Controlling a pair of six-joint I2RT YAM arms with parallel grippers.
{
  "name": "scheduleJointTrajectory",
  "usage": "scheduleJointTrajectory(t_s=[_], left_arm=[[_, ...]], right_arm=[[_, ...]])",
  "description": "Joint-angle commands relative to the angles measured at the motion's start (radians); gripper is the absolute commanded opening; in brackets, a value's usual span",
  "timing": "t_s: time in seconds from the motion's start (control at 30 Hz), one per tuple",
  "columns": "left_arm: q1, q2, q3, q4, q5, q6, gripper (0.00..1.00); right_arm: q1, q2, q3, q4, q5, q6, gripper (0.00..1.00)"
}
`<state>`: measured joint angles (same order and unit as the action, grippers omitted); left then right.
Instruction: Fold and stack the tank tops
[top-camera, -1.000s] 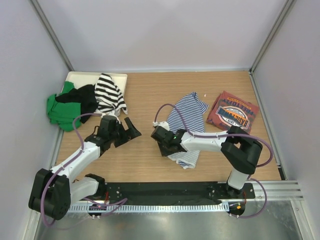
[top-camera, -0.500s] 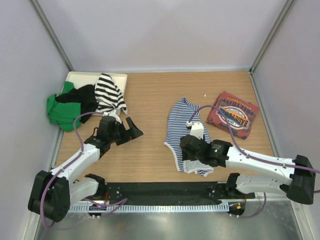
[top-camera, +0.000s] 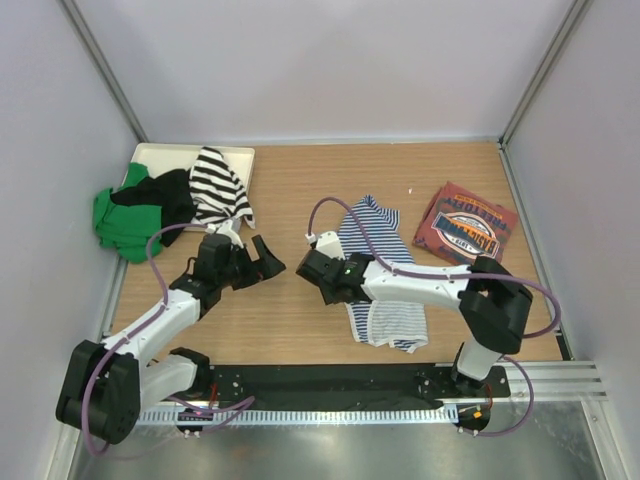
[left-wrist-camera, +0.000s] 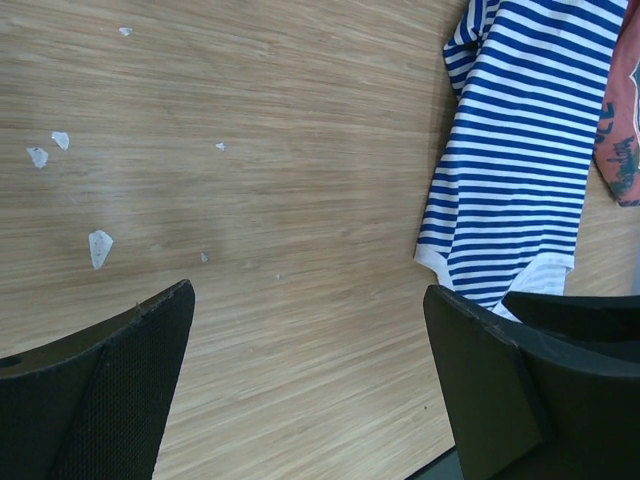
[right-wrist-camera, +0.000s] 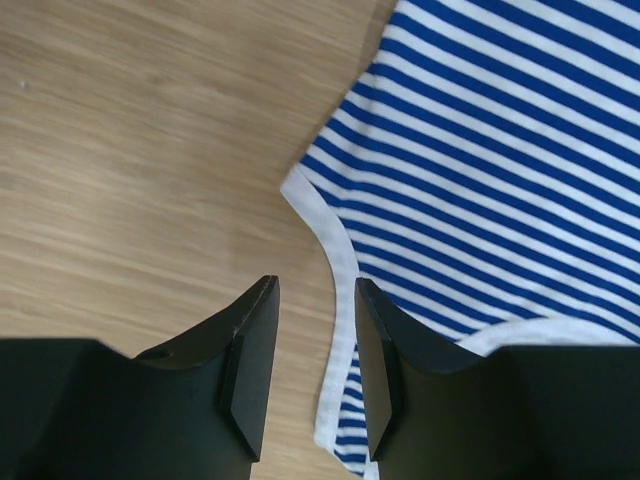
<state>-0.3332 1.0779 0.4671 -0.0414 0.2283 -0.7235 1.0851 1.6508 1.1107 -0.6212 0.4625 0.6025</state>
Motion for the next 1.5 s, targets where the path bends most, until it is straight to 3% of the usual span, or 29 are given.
scheduleJointTrajectory(t_s=[0.0, 0.13, 0.4, 0.43, 0.5, 0.53, 0.63, 0.83, 0.9, 1.0, 1.13, 1.33, 1.47], left_arm=[[0.011, 0.016, -0.001, 0.006, -0.059, 0.012, 0.97], [0.025, 0.054, 0.010, 0.002, -0.030, 0.009, 0.97], [0.034, 0.070, 0.010, 0.005, -0.020, 0.007, 0.97], [0.034, 0.071, 0.010, 0.005, -0.018, 0.007, 0.97], [0.034, 0.070, 0.010, 0.003, -0.020, 0.009, 0.96], [0.034, 0.070, 0.010, 0.006, -0.017, 0.009, 0.97], [0.034, 0.067, 0.004, 0.024, 0.005, 0.019, 0.96], [0.022, 0.030, -0.007, 0.087, 0.088, 0.018, 0.95], [-0.029, 0.014, 0.010, 0.089, 0.069, 0.015, 0.94], [-0.163, -0.015, 0.060, 0.080, -0.050, 0.024, 0.93], [-0.331, -0.024, 0.133, 0.075, -0.187, 0.073, 0.94], [-0.397, -0.009, 0.183, 0.124, -0.337, 0.162, 0.95], [-0.457, 0.040, 0.186, 0.196, -0.417, 0.264, 0.90]], right_arm=[[-0.039, 0.070, 0.084, 0.063, -0.018, -0.038, 0.43], [-0.068, 0.164, 0.127, 0.087, -0.045, -0.043, 0.47], [-0.135, 0.251, 0.129, 0.133, -0.090, -0.050, 0.45], [-0.143, 0.254, 0.124, 0.135, -0.097, -0.050, 0.31], [-0.142, 0.248, 0.110, 0.132, -0.114, -0.066, 0.16], [-0.134, 0.228, 0.103, 0.127, -0.120, -0.075, 0.02], [-0.090, 0.150, 0.054, 0.124, -0.108, -0.118, 0.01], [-0.051, -0.290, -0.072, 0.028, -0.096, -0.084, 0.01], [-0.077, -0.443, -0.057, -0.063, -0.087, -0.075, 0.01], [-0.151, -0.544, 0.004, -0.178, -0.100, -0.093, 0.01], [-0.215, -0.583, 0.076, -0.271, -0.091, -0.144, 0.01], [-0.232, -0.623, 0.170, -0.344, -0.113, -0.178, 0.01], [-0.240, -0.632, 0.181, -0.356, -0.114, -0.179, 0.01]])
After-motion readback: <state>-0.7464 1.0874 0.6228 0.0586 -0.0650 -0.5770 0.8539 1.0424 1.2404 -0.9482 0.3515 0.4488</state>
